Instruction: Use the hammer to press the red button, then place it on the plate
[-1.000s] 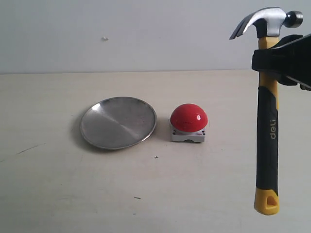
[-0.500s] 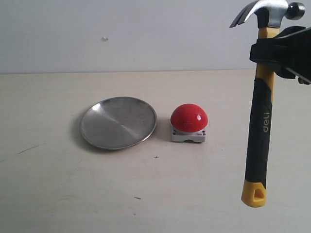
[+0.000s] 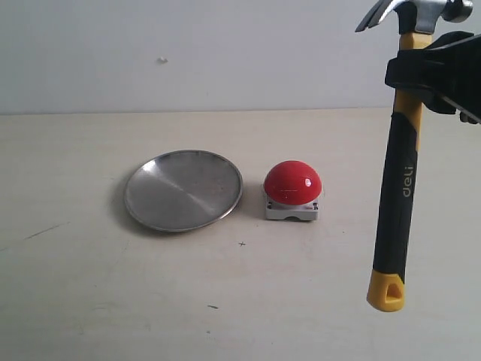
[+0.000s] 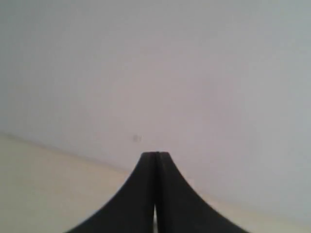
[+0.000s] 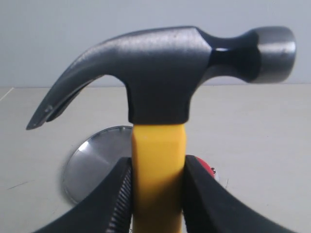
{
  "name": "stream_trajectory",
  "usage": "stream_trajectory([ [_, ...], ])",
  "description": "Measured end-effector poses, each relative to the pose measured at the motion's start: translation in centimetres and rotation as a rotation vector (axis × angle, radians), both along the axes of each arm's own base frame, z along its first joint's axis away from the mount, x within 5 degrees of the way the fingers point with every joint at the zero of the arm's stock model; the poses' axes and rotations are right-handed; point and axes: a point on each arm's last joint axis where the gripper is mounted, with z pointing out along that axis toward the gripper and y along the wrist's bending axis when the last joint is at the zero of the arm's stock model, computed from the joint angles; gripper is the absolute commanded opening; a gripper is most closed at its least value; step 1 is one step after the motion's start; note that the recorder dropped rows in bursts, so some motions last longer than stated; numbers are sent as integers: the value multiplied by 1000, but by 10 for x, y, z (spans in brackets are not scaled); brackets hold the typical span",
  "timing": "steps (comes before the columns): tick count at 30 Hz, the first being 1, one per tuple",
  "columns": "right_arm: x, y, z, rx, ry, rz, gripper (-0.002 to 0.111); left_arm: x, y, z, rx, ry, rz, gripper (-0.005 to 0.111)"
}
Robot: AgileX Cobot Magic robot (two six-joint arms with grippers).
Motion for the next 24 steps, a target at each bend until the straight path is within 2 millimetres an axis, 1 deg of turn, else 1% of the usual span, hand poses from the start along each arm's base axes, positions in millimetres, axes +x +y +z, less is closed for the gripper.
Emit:
stream_trajectory([
  [1,0,0,0,0,1,0,0,15,-8,-11,41,85,-35,0],
  [2,0,0,-1,-1,2,0,0,39,-28,-32,111,213,-118,0],
  [3,0,0,-1,-1,2,0,0,51,-45,-47,167,284,-187,0],
  [4,0,0,-1,-1,3,0,0,62,-71,-65,251,354,-292,0],
  [5,0,0,-1,-1,3,0,0,66,-92,-75,306,370,-372,0],
  [6,0,0,-1,-1,5,0,0,69,-122,-86,373,367,-476,0],
  [7,0,0,-1,-2,6,0,0,66,-139,-87,396,348,-536,1],
  [9,0,0,-2,-3,10,0,0,59,-172,-88,432,306,-644,8],
  [12,2,1,-4,-6,19,0,0,44,-209,-84,455,244,-767,30],
  [13,3,1,-5,-7,24,0,0,39,-218,-82,452,226,-794,41],
  [14,3,1,-6,-9,30,0,0,33,-227,-80,450,202,-825,54],
  [15,5,1,-7,-11,36,0,0,25,-237,-78,443,170,-861,70],
  [16,6,2,-9,-13,42,0,0,19,-247,-77,424,125,-889,74],
  [19,8,2,-11,-16,52,0,0,14,-258,-78,367,70,-903,76],
  [24,8,2,-11,-16,52,0,0,20,-271,-90,268,40,-888,76],
])
